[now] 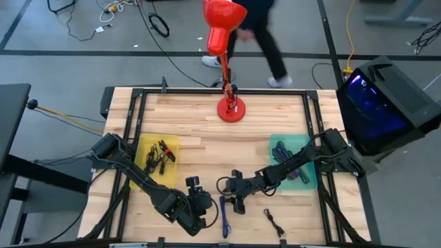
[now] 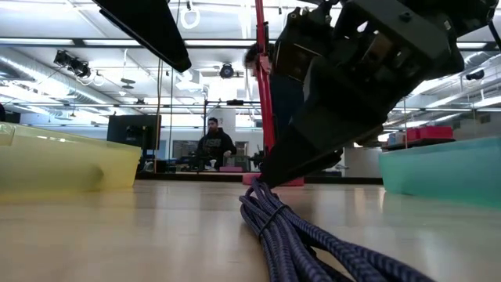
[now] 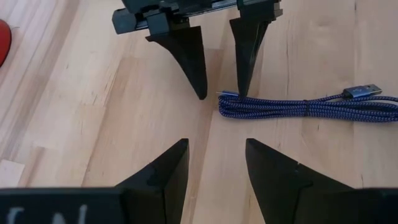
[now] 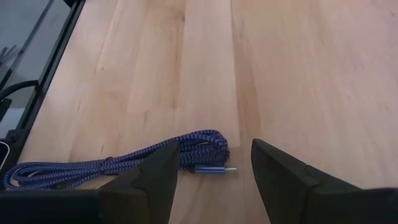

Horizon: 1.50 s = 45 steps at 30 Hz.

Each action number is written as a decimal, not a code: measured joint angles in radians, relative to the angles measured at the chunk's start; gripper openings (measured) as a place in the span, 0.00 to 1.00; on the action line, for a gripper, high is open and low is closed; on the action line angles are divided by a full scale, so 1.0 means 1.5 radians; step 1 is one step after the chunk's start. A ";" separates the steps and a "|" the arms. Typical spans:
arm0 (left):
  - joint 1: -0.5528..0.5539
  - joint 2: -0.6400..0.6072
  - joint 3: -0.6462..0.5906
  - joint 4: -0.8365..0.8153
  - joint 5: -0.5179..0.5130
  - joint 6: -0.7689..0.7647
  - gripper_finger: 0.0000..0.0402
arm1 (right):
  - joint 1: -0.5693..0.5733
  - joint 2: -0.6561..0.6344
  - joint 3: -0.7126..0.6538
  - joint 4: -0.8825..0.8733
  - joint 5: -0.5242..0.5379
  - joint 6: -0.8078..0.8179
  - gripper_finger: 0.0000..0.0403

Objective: Pick & Place USB Port
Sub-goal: Put the blue USB cable into the blue transparent bin

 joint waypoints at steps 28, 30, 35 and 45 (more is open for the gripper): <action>0.000 0.000 0.000 0.002 0.000 0.001 0.41 | -0.021 0.051 0.001 0.052 -0.057 0.009 0.04; 0.000 0.000 0.000 0.002 0.000 0.001 0.41 | -0.029 0.051 0.001 0.054 -0.075 0.019 0.02; 0.000 0.000 0.000 0.002 -0.004 0.001 0.41 | -0.042 0.027 -0.001 0.035 -0.092 0.011 0.01; 0.000 0.000 0.000 0.002 -0.005 0.001 0.41 | -0.065 -0.172 -0.001 -0.157 -0.059 -0.036 0.00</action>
